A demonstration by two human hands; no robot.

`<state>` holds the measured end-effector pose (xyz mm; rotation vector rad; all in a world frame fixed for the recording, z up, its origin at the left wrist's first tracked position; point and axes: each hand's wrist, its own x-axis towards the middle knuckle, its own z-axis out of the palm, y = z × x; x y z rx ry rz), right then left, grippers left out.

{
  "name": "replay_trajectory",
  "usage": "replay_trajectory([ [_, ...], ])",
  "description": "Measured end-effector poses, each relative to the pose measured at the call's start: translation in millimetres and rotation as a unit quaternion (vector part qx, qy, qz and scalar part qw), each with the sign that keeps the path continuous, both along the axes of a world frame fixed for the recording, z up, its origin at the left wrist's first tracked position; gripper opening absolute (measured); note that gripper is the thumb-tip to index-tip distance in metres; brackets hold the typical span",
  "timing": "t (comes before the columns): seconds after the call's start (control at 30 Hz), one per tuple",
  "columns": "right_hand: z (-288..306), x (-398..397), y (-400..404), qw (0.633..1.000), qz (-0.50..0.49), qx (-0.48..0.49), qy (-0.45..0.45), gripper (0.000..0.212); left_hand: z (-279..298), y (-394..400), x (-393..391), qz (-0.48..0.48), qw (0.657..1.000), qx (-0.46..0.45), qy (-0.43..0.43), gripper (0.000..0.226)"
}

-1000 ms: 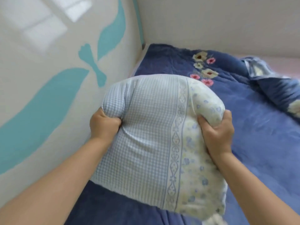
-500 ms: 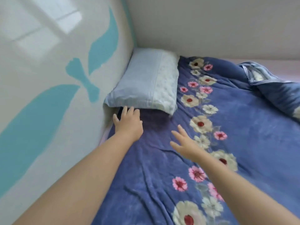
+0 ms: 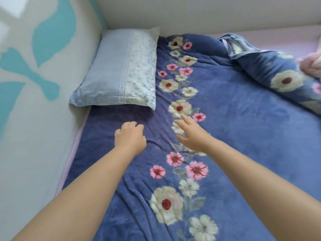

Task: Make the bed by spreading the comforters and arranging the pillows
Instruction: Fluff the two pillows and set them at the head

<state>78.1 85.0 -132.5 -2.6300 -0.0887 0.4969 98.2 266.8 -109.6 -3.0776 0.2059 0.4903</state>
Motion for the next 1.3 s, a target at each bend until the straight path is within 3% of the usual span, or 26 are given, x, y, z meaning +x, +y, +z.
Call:
replay_trajectory([
  [0.27,50,-67,-150,0.997,0.008,-0.012,-0.076,0.06,32,-162,-62,-0.019,0.999,-0.014,-0.041,0.04],
  [0.47,99,-142,-264,0.987,0.016,-0.101,-0.125,0.055,80,-272,-123,-0.033,0.992,-0.05,-0.112,0.036],
  [0.6,135,-176,-317,0.982,-0.067,-0.037,-0.175,0.048,121,-330,-157,-0.068,0.981,-0.086,-0.161,0.036],
  [0.77,175,-229,-366,0.965,-0.105,-0.048,-0.236,0.056,163,-382,-207,-0.12,0.966,-0.104,-0.204,0.034],
  [0.87,191,-266,-393,0.958,-0.131,-0.053,-0.251,0.034,177,-405,-239,-0.14,0.96,-0.096,-0.222,0.033],
  [1.07,202,-310,-442,0.953,-0.161,-0.062,-0.25,0.036,191,-444,-269,-0.155,0.96,-0.086,-0.216,0.034],
  [1.3,199,-308,-543,0.952,-0.203,-0.05,-0.226,0.04,198,-536,-261,-0.159,0.964,-0.071,-0.199,0.036],
])
